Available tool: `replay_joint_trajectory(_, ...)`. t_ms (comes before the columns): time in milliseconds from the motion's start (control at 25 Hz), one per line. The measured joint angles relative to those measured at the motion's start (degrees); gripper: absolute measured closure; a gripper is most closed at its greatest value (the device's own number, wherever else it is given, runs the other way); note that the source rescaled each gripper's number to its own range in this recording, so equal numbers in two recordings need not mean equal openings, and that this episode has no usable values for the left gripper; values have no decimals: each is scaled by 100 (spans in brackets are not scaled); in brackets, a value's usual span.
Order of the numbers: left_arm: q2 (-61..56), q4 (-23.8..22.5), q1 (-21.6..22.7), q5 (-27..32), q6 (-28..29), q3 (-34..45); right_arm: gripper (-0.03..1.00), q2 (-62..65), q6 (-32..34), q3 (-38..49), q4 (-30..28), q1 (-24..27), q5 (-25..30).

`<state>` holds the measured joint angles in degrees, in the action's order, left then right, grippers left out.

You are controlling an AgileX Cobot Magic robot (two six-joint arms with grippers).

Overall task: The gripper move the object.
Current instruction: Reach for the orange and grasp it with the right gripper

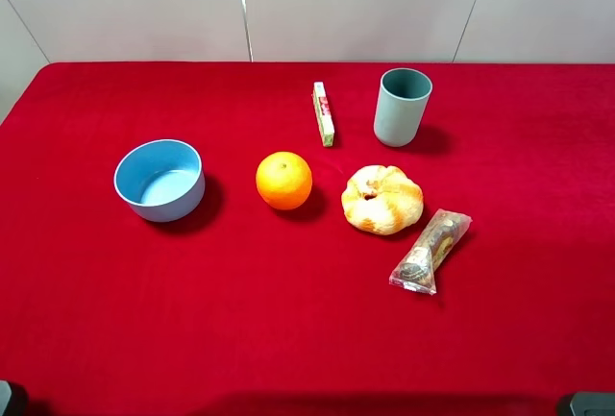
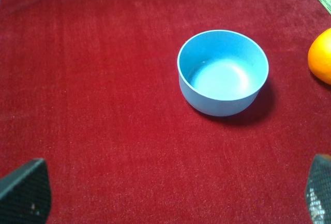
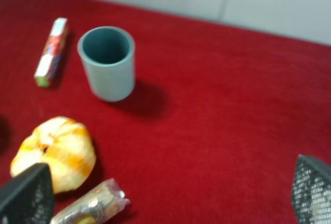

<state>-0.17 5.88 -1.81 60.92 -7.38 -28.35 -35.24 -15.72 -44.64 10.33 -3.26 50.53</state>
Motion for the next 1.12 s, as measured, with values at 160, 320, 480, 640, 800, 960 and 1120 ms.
replay_joint_trajectory(160,0,0,0,0,0,0,-3,-986,-835,-419,294,-148,37)
replay_joint_trajectory(320,0,0,0,0,0,0,-3,-1796,-1111,-797,117,-778,54)
replay_joint_trajectory(480,0,0,0,0,0,0,-3,-2605,-1139,-1241,-210,-1465,106)
replay_joint_trajectory(640,0,0,0,0,0,0,-3,-3354,-1152,-1749,-286,-1975,310)
replay_joint_trajectory(800,0,0,0,0,0,0,-3,-4001,-1152,-2319,-291,-2269,681)
replay_joint_trajectory(960,0,0,0,0,0,0,-3,-4600,-1152,-2842,-297,-2497,958)
replay_joint_trajectory(1120,0,0,0,0,0,0,-3,-5135,-1152,-3261,-297,-2746,1226)
